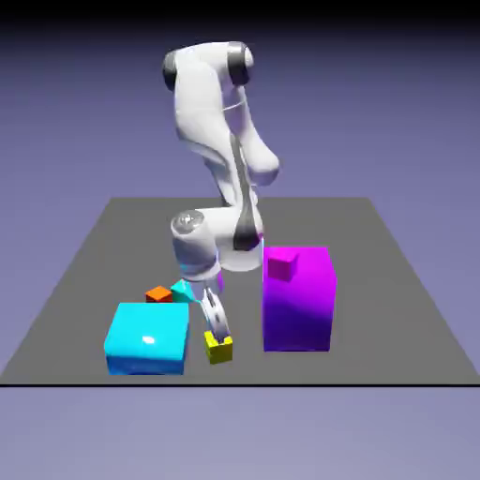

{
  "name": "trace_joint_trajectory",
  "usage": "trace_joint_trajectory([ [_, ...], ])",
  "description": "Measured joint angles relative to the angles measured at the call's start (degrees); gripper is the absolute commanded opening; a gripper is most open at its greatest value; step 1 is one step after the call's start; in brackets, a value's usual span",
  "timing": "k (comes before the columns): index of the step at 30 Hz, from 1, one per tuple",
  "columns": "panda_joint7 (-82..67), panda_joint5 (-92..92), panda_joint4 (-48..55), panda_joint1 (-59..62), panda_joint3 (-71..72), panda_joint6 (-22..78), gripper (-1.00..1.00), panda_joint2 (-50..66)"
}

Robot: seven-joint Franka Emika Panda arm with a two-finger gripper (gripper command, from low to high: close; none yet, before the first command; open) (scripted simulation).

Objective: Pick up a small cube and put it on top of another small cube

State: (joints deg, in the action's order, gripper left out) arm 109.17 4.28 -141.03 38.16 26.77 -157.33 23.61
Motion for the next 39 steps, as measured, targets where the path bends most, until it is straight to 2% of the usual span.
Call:
trace_joint_trajectory([
  [1,0.89,1.33,0.24,-1.41,-1.55,-1.81,0.0,2.07],
  [2,1.18,1.76,0.31,-1.87,-2.04,-2.39,-1.0,2.74],
  [4,1.18,1.76,0.31,-1.87,-2.04,-2.42,-1.0,2.74],
  [9,-3.3,-4.91,-0.87,5.19,5.68,6.59,-1.0,-7.62],
  [11,-2.94,-5.53,-1.01,2.67,5.33,8.6,-1.0,-10.26],
  [19,15.54,-11.09,-11.5,-4.96,-11.28,7.29,-1.0,-24.54],
  [31,44.63,-19.95,-29.47,-4.31,-36.18,-1.74,-1.0,-40.09],
  [33,44.93,-20.04,-29.65,-4.3,-36.43,-1.83,-1.0,-40.24],
  [39,33.69,-34.98,-27.39,-2.56,-30.68,-6.69,-1.0,-32.46],
])
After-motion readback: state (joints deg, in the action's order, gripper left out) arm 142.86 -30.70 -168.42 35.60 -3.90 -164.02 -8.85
